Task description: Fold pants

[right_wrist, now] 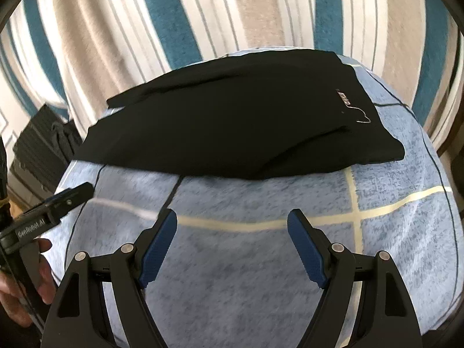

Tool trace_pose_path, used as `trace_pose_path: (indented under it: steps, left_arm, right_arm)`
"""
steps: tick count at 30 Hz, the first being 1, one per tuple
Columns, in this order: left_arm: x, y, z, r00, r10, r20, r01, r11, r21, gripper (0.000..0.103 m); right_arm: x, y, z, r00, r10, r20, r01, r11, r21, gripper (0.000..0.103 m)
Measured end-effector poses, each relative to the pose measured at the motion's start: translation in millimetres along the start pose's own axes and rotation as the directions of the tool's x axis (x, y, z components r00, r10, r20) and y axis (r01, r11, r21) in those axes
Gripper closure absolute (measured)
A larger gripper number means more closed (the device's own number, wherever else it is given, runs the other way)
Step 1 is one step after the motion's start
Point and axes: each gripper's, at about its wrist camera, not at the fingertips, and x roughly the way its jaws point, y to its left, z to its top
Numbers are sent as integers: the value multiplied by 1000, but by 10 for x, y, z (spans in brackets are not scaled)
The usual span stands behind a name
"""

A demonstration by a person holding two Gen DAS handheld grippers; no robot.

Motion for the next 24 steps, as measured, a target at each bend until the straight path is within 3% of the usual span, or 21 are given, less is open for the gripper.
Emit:
trace_pose_path:
  steps: [6,11,24]
  left_arm:
    - [225,428,160,997,-60,-38,53,985,-164,17]
    - [389,697,238,994,-102,-35,87,953,-289,18]
    - [641,1033,589,991,-126,35,129,895,-426,21]
  right_arm:
    - [98,-308,96,999,38,17,-40,992,118,24]
    - [167,-468,205,998,36,42,-43,984,173,24]
    - [227,-684,445,987,91,131,-126,947,295,24]
